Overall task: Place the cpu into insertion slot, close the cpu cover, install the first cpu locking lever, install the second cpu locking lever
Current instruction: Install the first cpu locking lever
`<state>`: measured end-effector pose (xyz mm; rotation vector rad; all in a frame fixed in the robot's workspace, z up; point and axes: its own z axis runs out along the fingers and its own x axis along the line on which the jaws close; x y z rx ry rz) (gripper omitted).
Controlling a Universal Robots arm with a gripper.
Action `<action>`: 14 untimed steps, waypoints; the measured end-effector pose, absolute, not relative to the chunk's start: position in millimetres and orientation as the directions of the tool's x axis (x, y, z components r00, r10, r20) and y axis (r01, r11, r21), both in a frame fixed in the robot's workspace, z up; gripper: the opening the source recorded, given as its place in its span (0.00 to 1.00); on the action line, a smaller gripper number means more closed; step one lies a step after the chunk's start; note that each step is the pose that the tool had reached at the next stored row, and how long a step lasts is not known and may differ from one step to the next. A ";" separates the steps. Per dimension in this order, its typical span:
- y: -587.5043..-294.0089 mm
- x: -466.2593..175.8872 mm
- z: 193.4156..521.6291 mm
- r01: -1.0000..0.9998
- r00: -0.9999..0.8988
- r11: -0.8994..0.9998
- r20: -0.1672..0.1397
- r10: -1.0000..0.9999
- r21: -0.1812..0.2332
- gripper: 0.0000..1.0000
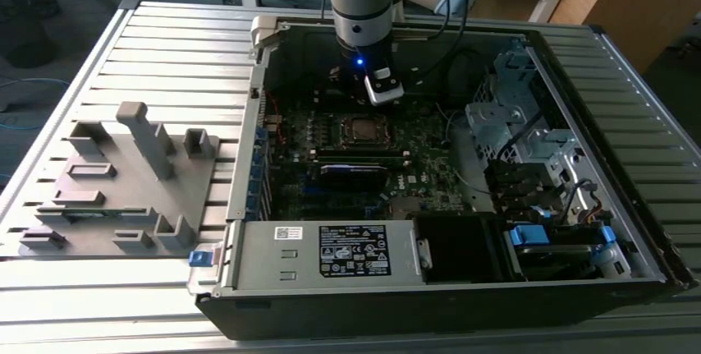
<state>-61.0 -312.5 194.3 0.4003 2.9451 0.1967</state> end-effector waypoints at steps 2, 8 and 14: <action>-312.5 -60.4 194.0 0.253 -0.951 0.955 -0.143 0.275 0.152 0.10; -312.4 -60.2 194.0 0.253 -0.951 0.955 -0.143 0.275 0.152 0.10; -312.5 -59.8 193.9 0.253 -0.951 0.955 -0.143 0.275 0.152 0.10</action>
